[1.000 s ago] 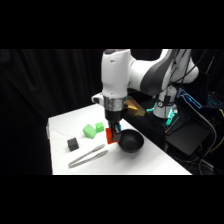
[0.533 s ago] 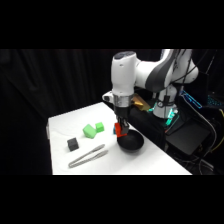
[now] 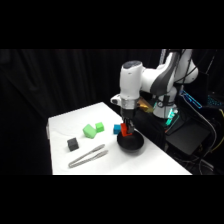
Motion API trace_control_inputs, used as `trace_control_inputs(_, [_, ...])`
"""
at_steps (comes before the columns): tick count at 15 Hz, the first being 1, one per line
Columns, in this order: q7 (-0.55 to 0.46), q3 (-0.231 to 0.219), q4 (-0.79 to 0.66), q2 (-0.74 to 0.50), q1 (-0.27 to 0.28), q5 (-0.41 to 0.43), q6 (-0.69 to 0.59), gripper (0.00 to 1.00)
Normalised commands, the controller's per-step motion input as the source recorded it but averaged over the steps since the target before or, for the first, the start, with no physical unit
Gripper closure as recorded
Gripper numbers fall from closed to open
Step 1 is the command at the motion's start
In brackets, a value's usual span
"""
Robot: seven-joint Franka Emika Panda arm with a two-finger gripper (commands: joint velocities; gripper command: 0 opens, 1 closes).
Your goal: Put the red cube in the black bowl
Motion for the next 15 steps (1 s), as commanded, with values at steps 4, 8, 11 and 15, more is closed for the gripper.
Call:
trace_control_inputs(4, [-0.19,0.106,-0.25,-0.09,-0.11,0.107,0.28,0.75])
trace_control_inputs(8, [-0.29,0.108,-0.11,0.09,-0.099,0.18,0.35,0.75])
trace_control_inputs(11, [-0.36,0.098,-0.01,0.21,-0.105,0.232,0.33,0.24])
trace_control_inputs(15, [-0.37,0.112,0.04,0.15,-0.119,0.25,0.2,0.0])
